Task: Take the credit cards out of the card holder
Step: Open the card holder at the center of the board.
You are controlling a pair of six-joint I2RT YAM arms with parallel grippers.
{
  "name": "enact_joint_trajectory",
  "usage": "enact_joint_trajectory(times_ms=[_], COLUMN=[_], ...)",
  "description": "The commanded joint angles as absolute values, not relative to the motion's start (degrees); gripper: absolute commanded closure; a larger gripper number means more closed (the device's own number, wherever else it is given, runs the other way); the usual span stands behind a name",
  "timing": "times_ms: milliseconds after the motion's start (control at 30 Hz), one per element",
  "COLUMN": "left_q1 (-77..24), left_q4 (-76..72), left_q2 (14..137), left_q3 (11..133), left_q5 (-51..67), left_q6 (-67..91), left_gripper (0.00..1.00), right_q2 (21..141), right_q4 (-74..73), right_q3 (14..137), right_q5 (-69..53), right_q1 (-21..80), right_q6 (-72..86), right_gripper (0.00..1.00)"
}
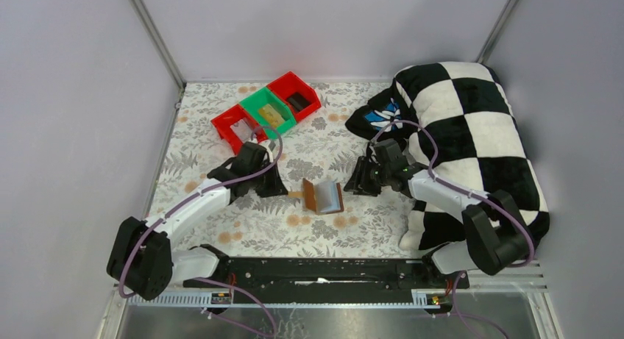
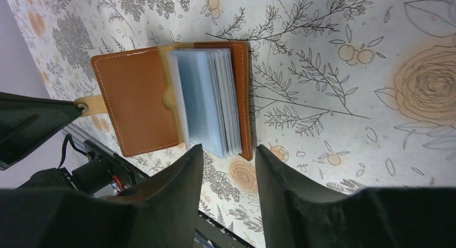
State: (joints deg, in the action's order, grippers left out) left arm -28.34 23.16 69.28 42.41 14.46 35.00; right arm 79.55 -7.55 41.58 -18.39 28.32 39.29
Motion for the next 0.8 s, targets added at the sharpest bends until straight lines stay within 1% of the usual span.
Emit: enact_joint_trajectory(times_ms=[0,100,200,300,467,567,767], left_q1=[-28.04,-27.94,-27.90,-27.95,-27.93,-27.95,-27.93], left_q4=[25.14,27.80,28.73,28.67,27.30,27.26,26.77], left_q2=[68.70,69.88,71.32,73.28,75.31,76.00,76.32], left_q3=[40.87,40.77,40.74,40.69,40.29,40.47,40.45], left_q5=[9.03,3.50,0.90,-1.54,-1.21,-0.72,-0.26], left_q6=[34.62,34.23,34.16,34.60,34.47,34.05,33.60], left_gripper=[1.00,1.00,1.00,1.00,1.00,1.00,1.00], right_q2=[83.66,85.75,87.93,89.68,92.22,93.47,95.17], right_q4=[-0.66,1.84,2.71,3.93,5.11,4.88,5.63], right_q3=[40.91,41.75,41.95,41.44,41.84,42.43,43.30], right_q5=[-23.14,-23.65,-24.03,-24.45,-26.38,-26.69,-26.78], right_q1=[29.31,30.76,31.31,31.31,31.99,32.89,34.37], right_q6=[42.07,42.49,42.92,43.47,43.26,42.56,42.76], right_gripper=[0.55,0.62,0.69,0.73,0.83,0.86,0.87])
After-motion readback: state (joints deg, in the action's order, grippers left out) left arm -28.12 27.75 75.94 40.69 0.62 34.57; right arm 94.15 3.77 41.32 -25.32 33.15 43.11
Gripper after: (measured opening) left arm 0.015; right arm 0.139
